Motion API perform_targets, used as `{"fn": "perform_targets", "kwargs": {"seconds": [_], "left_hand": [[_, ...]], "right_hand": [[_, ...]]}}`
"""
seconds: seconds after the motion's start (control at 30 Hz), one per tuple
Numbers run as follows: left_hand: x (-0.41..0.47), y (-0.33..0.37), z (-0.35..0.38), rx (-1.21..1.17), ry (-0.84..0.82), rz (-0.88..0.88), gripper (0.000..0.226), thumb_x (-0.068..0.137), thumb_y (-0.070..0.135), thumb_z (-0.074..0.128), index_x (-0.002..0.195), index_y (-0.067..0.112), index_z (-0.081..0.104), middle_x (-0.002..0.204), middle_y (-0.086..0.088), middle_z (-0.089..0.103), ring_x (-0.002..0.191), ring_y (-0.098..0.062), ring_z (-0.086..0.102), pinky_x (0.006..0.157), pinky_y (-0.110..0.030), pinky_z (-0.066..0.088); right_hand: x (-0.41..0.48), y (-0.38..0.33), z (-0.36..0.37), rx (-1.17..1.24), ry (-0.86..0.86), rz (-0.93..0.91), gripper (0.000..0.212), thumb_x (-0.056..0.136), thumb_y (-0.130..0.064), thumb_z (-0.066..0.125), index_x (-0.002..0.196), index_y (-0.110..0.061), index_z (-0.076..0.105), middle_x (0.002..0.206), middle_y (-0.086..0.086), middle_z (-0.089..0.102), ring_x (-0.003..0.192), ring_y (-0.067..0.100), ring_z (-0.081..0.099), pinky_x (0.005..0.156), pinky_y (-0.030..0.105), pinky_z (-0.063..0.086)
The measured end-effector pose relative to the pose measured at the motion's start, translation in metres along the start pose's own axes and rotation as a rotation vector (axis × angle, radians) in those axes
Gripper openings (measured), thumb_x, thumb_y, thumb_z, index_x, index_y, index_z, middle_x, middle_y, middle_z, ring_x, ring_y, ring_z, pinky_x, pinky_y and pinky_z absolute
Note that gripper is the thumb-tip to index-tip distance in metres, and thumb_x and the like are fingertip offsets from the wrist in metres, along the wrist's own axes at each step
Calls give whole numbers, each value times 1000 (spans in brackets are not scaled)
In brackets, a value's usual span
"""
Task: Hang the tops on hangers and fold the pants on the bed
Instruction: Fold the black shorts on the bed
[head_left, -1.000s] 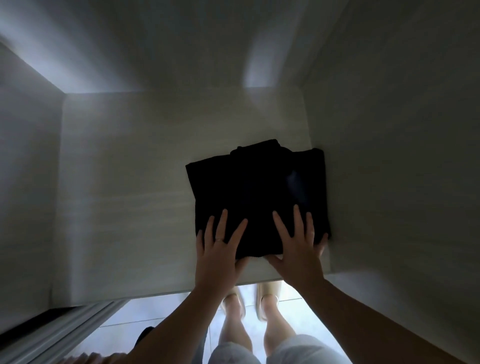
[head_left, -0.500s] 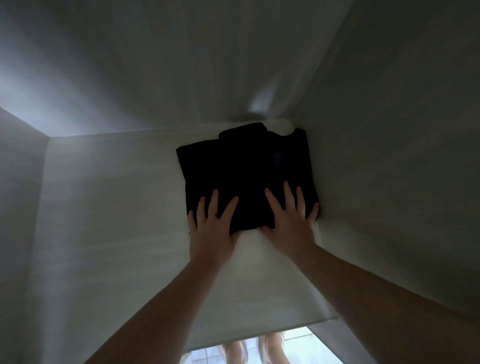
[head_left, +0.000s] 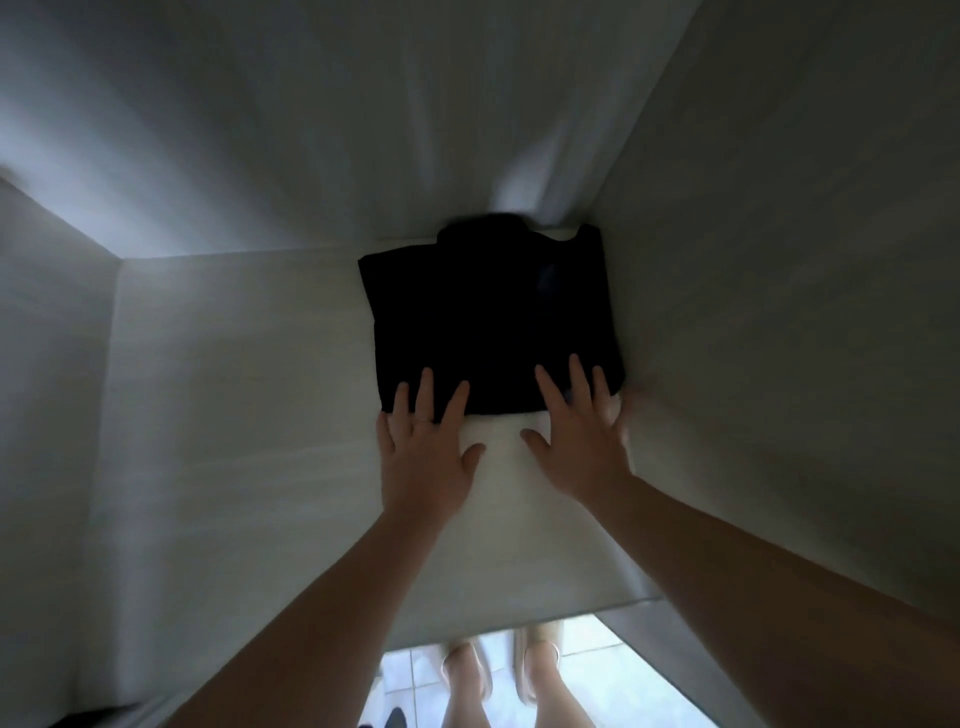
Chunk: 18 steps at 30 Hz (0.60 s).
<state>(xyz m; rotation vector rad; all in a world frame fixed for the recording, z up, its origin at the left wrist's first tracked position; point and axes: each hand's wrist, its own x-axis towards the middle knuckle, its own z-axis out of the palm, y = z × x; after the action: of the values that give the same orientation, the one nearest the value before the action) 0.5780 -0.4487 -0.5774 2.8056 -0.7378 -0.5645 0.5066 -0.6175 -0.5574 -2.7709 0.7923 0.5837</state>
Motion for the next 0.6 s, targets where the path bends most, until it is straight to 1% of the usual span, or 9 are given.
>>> {"fn": "perform_targets", "kwargs": {"seconds": [0.13, 0.23, 0.37, 0.47, 0.6], "left_hand": [[-54, 6, -3, -42, -54, -26, 71, 99, 59, 39, 159, 39, 8, 168, -1, -13, 154, -30, -8, 122, -52, 5], [-101, 10, -5, -57, -117, -63, 70, 99, 61, 36, 159, 39, 7, 168, -1, -13, 154, -30, -10, 122, -52, 3], [-155, 12, -13, -38, -157, -109, 69, 100, 63, 31, 159, 40, 3, 167, 0, -17, 154, -29, -14, 122, -52, 0], [-189, 12, -23, -52, -163, -159, 69, 100, 64, 28, 158, 40, -1, 166, 0, -20, 153, -29, -17, 122, -52, -2], [-233, 13, -37, -53, -111, -193, 68, 101, 64, 26, 158, 40, -3, 166, 0, -21, 153, -29, -18, 123, -53, -1]], "right_hand": [[-51, -8, 6, -10, -27, 19, 74, 100, -57, 39, 159, -35, -1, 167, 4, -15, 154, 33, -8, 118, 64, 6], [-94, -11, 10, 19, -62, 23, 74, 101, -58, 37, 160, -34, -1, 168, 3, -15, 154, 32, -9, 118, 64, 4], [-145, -13, 8, 68, -61, 14, 74, 101, -57, 38, 160, -35, 0, 167, 1, -16, 154, 30, -12, 119, 63, 2], [-177, -13, 3, 105, -70, 0, 72, 102, -57, 36, 159, -37, -3, 166, 0, -20, 154, 29, -16, 119, 62, -1], [-216, -11, -6, 116, -44, -80, 72, 102, -56, 35, 159, -38, -5, 166, -2, -23, 153, 28, -18, 120, 61, -2]]}}
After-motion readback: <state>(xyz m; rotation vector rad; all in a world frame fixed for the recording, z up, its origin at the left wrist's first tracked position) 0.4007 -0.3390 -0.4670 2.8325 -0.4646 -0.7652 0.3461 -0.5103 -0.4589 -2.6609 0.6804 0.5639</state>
